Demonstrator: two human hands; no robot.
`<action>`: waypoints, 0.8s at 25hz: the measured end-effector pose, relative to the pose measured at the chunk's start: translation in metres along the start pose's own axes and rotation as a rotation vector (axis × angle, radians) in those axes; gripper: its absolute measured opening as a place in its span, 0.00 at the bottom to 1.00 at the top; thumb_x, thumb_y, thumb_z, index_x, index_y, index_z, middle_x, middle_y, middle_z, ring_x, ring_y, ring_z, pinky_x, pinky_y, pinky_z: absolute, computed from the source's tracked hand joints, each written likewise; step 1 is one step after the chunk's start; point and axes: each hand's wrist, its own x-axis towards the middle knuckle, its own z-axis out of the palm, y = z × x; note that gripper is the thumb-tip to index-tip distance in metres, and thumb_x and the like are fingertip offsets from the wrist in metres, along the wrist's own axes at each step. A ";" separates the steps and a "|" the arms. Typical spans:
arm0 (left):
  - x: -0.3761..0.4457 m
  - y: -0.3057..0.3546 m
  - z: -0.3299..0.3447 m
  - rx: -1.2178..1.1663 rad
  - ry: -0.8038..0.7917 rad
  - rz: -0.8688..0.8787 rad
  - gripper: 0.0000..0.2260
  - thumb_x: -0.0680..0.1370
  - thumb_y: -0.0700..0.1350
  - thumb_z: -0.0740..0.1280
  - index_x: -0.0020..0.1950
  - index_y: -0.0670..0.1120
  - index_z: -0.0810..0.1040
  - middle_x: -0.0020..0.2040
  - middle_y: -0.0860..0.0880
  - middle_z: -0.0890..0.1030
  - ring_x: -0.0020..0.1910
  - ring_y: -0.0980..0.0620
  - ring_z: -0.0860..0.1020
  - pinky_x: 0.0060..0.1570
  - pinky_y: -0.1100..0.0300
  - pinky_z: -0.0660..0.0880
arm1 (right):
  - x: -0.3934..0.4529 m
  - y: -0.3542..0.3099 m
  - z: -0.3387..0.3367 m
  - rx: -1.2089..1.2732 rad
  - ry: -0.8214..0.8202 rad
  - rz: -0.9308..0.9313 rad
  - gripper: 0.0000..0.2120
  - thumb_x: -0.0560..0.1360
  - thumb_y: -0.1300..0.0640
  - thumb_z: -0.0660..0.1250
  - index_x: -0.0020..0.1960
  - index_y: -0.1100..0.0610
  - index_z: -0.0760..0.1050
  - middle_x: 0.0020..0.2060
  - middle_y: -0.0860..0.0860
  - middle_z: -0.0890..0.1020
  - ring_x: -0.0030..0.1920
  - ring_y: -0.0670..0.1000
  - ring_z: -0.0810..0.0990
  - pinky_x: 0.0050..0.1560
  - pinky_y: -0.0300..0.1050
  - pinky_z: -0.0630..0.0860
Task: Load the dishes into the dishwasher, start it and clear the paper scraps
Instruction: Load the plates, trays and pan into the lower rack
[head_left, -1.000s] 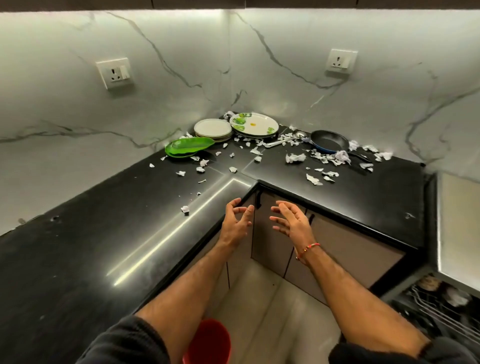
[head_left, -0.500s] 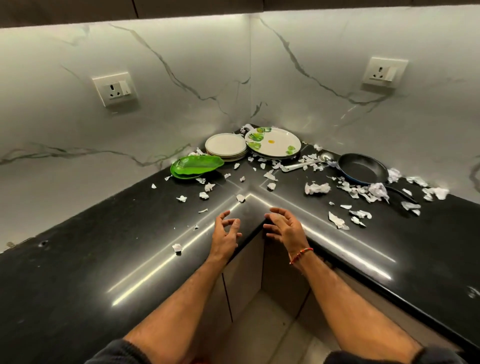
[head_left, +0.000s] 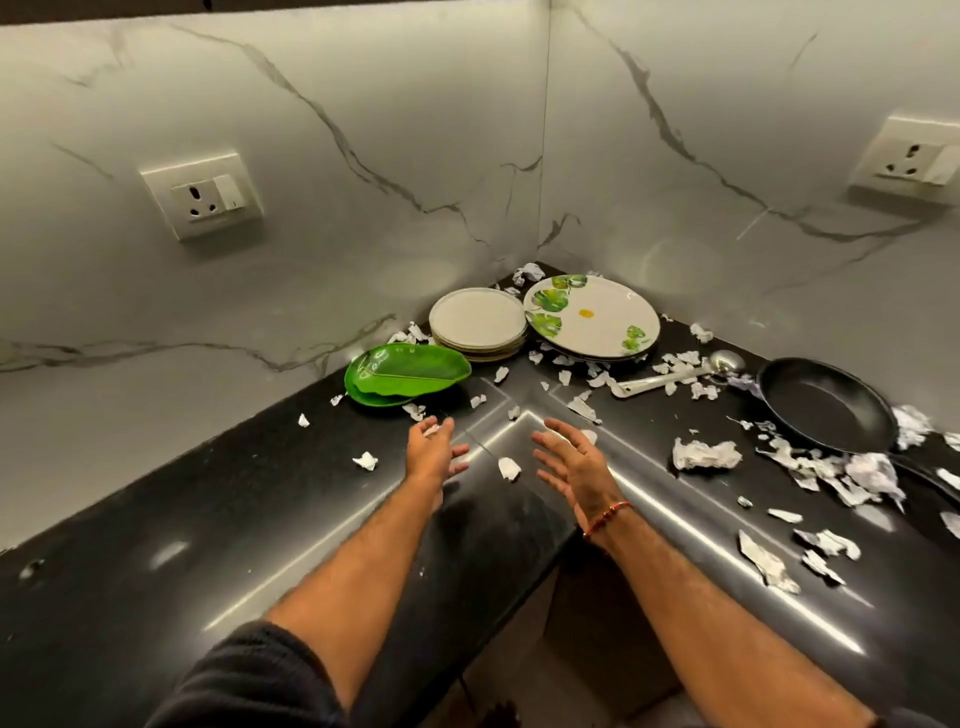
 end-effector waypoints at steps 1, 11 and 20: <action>0.021 0.010 0.002 -0.036 0.009 -0.050 0.15 0.83 0.47 0.64 0.69 0.46 0.67 0.60 0.45 0.75 0.42 0.48 0.82 0.33 0.53 0.78 | 0.015 -0.002 0.006 -0.009 0.005 0.011 0.20 0.80 0.56 0.65 0.71 0.55 0.70 0.67 0.55 0.77 0.67 0.56 0.75 0.67 0.54 0.72; 0.154 0.035 0.016 -0.294 -0.051 -0.425 0.23 0.84 0.53 0.60 0.71 0.37 0.68 0.63 0.39 0.77 0.52 0.39 0.82 0.36 0.49 0.82 | 0.091 -0.007 0.035 -0.175 0.049 0.027 0.17 0.78 0.51 0.68 0.66 0.50 0.74 0.63 0.52 0.80 0.63 0.51 0.78 0.68 0.55 0.72; 0.067 -0.001 0.066 -0.369 0.015 -0.105 0.05 0.82 0.38 0.62 0.57 0.44 0.72 0.47 0.41 0.79 0.34 0.45 0.80 0.27 0.58 0.79 | 0.071 0.001 -0.004 -0.005 0.214 0.003 0.15 0.79 0.55 0.67 0.65 0.48 0.73 0.59 0.52 0.82 0.58 0.55 0.81 0.60 0.56 0.78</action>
